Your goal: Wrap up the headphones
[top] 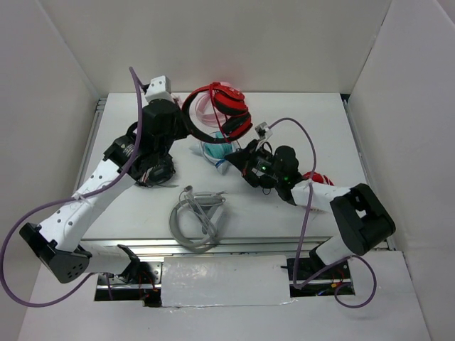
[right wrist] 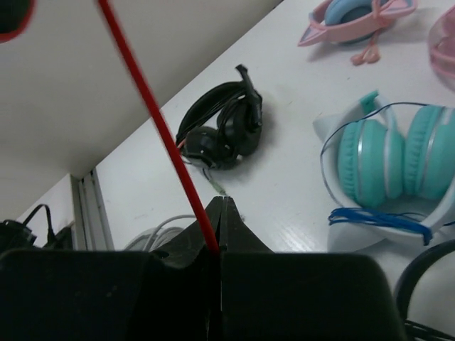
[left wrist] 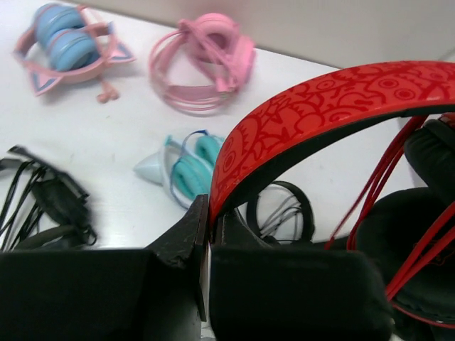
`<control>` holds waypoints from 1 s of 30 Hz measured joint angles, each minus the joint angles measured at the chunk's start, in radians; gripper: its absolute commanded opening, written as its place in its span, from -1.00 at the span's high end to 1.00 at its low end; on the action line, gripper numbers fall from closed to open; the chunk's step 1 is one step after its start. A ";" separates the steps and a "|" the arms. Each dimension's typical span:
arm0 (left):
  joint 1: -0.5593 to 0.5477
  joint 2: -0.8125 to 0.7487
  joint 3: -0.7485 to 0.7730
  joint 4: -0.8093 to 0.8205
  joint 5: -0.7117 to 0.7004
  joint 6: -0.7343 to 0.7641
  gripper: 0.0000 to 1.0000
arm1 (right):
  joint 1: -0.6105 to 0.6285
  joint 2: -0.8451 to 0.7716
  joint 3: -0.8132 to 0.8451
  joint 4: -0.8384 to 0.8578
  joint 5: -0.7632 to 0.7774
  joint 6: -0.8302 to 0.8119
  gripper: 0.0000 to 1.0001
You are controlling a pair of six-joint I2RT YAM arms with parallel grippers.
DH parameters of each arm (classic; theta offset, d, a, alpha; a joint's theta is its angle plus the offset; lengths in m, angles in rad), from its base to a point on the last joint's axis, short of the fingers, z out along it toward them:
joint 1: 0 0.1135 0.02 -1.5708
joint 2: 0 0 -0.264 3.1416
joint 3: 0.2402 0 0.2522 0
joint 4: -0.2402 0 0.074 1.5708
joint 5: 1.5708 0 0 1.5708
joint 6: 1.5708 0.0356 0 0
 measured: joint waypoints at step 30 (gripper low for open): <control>-0.013 0.165 -0.130 -0.047 -0.141 -0.207 1.00 | 0.184 -0.126 0.149 -0.483 0.061 0.246 0.93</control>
